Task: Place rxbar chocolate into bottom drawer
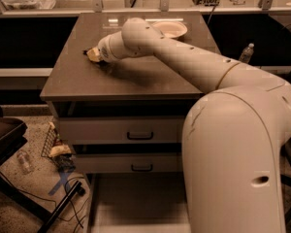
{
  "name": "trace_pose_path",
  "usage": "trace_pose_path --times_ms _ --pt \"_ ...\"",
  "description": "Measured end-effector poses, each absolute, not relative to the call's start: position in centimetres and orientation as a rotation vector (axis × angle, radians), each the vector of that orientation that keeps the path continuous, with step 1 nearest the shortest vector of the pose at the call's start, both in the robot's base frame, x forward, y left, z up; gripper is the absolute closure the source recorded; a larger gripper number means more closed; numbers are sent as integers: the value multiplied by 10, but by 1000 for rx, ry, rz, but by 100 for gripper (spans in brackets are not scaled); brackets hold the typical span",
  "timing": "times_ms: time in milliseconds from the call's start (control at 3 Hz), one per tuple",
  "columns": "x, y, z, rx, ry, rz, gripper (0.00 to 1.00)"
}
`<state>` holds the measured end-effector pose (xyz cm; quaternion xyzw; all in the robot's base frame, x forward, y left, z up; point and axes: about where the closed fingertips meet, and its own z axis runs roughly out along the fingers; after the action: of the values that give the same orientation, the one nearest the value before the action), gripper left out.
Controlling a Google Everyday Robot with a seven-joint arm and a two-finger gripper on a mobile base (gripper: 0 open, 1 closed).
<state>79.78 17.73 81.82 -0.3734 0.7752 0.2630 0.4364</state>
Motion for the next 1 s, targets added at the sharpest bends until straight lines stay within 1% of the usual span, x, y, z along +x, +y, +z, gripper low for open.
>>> trace_pose_path --times_ms 1000 --pt "798 178 818 -930 1929 654 100"
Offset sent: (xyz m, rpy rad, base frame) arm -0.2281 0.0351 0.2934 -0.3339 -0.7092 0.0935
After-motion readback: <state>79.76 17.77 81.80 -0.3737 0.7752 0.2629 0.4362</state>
